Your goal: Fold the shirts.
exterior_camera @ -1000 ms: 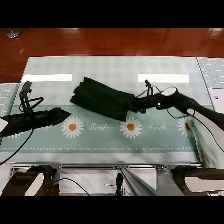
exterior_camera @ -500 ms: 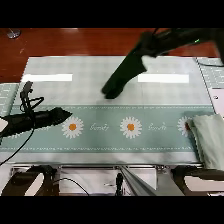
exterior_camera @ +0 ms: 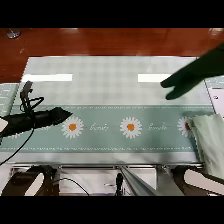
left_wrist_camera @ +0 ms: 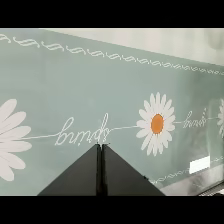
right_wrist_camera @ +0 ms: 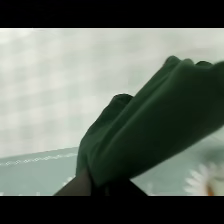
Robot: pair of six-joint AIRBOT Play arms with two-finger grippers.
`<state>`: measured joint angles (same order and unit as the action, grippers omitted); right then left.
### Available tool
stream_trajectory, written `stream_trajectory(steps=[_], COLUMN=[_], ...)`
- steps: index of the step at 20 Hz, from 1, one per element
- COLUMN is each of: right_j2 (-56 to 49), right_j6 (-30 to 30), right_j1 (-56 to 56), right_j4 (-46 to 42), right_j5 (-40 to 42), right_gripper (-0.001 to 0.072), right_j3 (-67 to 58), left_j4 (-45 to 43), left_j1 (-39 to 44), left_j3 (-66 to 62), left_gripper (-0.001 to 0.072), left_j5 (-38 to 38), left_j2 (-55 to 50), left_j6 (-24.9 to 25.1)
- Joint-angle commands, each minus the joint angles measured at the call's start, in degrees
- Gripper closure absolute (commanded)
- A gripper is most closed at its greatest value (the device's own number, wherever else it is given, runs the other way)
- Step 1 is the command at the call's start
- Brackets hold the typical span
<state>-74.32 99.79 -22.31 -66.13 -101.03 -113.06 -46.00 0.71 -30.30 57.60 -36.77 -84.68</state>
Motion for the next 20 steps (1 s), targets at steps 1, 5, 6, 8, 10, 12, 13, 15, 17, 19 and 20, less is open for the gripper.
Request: stream_trajectory(steps=[1,5,6,8,10,12,13,15,17,19,20], right_j2=[7.4,21.0,24.5,30.4,35.7,38.6,38.3,35.5,31.3,26.9,24.8], right_j6=[0.1,-1.4,-2.5,-2.8,-2.5,0.4,1.6,1.6,1.4,-3.7,-7.6], right_j1=[-13.4,-25.7,-28.2,-32.2,-33.8,-33.8,-33.8,-33.8,-33.8,-31.7,-28.1], right_j4=[-2.3,-11.1,-19.0,-30.5,-32.9,-38.0,-36.3,-24.4,-6.6,16.9,28.2], right_j5=[-5.4,-5.4,-5.4,-5.4,-5.3,-5.0,-3.7,2.0,11.2,18.4,22.4], right_gripper=[0.0688,0.0688,0.0688,0.0688,0.0609,0.0088,0.0084,0.0085,0.0176,0.0685,0.0689], right_j3=[5.3,22.0,25.8,33.2,41.7,48.3,48.9,46.2,41.4,39.3,39.3], left_j4=[0.0,0.0,0.0,0.0,0.0,0.0,0.1,0.6,0.6,0.7,0.7], left_j1=[0.0,0.0,0.0,0.0,0.0,0.0,0.0,-0.7,-3.3,-5.6,-5.6], left_j3=[0.0,0.0,0.0,0.0,0.0,0.0,0.0,-1.2,-5.8,-14.2,-20.0], left_gripper=[0.0679,0.0679,0.0679,0.0679,0.0679,0.0679,0.0679,0.0679,0.0679,0.0679,0.0679], left_j5=[-1.3,-1.7,-2.0,-3.3,-4.1,-4.1,-4.5,-8.2,-11.1,-11.9,-11.5], left_j2=[0.0,0.0,0.0,0.0,0.0,-0.1,-0.1,-0.1,-0.4,-2.3,-4.4], left_j6=[0.0,0.1,0.1,0.0,0.0,0.1,0.0,0.3,0.3,2.2,3.1])
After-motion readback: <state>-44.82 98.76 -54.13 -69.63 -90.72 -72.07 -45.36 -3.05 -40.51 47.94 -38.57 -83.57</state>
